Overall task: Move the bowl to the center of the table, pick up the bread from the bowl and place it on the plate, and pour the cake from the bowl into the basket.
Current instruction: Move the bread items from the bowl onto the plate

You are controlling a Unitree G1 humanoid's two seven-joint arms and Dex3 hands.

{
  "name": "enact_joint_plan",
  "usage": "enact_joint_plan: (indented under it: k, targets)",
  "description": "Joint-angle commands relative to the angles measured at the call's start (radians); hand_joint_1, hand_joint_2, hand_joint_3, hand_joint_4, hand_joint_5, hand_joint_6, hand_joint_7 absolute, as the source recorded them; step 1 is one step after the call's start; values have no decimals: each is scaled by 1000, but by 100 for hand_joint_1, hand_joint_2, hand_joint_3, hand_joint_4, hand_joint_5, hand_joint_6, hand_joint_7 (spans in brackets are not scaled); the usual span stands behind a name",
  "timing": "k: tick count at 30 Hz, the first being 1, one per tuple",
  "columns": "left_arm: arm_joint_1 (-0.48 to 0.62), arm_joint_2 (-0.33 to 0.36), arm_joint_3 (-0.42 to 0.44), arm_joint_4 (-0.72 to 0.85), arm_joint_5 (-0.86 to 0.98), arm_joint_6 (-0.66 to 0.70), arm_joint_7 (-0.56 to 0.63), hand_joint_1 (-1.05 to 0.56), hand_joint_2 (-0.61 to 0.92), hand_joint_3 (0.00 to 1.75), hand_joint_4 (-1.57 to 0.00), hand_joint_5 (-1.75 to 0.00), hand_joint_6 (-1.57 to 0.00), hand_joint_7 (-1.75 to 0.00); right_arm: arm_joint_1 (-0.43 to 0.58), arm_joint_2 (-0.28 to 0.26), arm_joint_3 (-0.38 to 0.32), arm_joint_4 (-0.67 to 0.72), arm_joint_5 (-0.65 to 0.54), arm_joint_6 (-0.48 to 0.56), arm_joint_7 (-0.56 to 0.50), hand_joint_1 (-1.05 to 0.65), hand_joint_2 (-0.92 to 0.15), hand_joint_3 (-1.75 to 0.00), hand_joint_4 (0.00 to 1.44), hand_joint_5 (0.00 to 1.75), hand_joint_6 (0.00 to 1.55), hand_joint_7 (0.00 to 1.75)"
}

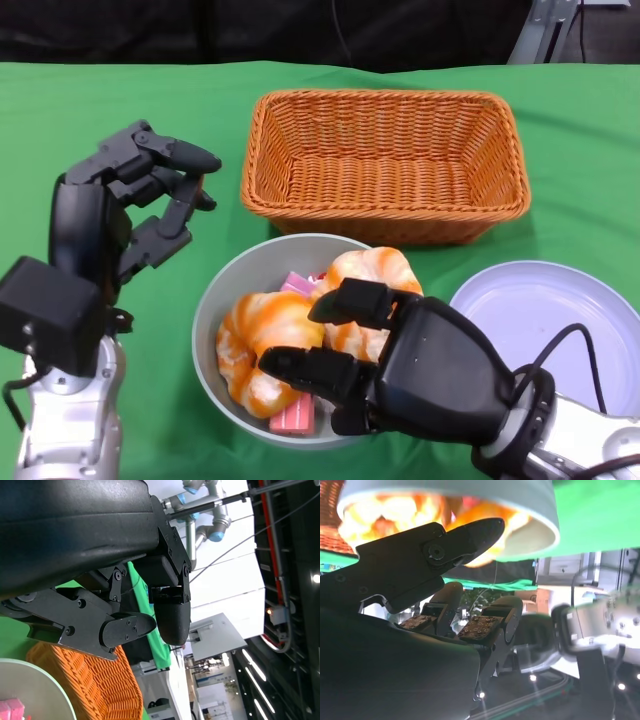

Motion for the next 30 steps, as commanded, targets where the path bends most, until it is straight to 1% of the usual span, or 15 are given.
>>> enact_joint_plan:
  k: [1, 6, 8, 11, 13, 15, 17, 19, 22, 27, 30]
  targets:
    - [-13, 15, 16, -35, -27, 31, 8, -11, 78, 64, -76, -142, -84, -102, -45, 11, 19, 70, -19, -10, -62, -56, -81, 0, 53, 52, 67, 1]
    - [-6, 20, 18, -85, -43, 87, 7, -10, 76, 64, -79, -142, -85, -103, -93, 27, 51, 169, -32, -9, -119, -51, -82, -1, 50, 52, 69, 1]
    - [-1, 21, 17, -101, -43, 100, 6, -9, 76, 64, -80, -142, -85, -103, -109, 34, 57, 191, -40, 0, -137, -55, -82, 0, 47, 57, 67, 1]
    - [2, 24, 16, -109, -31, 106, 10, -9, 75, 65, -80, -142, -85, -104, -129, 49, 66, 222, -49, 13, -177, -61, -81, 0, 45, 61, 65, 0]
    - [3, 26, 16, -111, -28, 106, 11, -9, 75, 66, -81, -142, -85, -104, -144, 61, 72, 244, -49, 24, -186, -61, -82, 0, 42, 65, 61, 1]
    - [4, 26, 17, -114, -29, 109, 9, -9, 75, 67, -81, -141, -85, -104, -157, 70, 81, 266, -49, 36, -203, -62, -83, 0, 40, 69, 60, 1]
    - [5, 25, 19, -120, -35, 113, 8, -10, 74, 67, -81, -140, -85, -103, -166, 81, 89, 289, -46, 43, -219, -59, -84, -1, 40, 71, 60, 1]
    - [7, 24, 19, -128, -35, 116, 9, -10, 75, 67, -81, -139, -85, -102, -175, 86, 97, 306, -43, 47, -217, -57, -84, 0, 36, 78, 61, 1]
    - [10, 24, 18, -136, -27, 120, 14, -11, 75, 65, -80, -138, -85, -102, -186, 96, 108, 327, -45, 62, -217, -59, -84, 0, 30, 87, 61, 1]
    - [14, 23, 16, -146, -28, 130, 10, -10, 76, 63, -79, -139, -85, -102, -203, 115, 127, 362, -42, 77, -234, -61, -84, 0, 28, 92, 62, 1]
    - [13, 23, 15, -146, -29, 133, 10, -10, 77, 62, -79, -139, -85, -102, -215, 122, 138, 390, -46, 83, -244, -64, -82, 0, 27, 92, 63, 1]
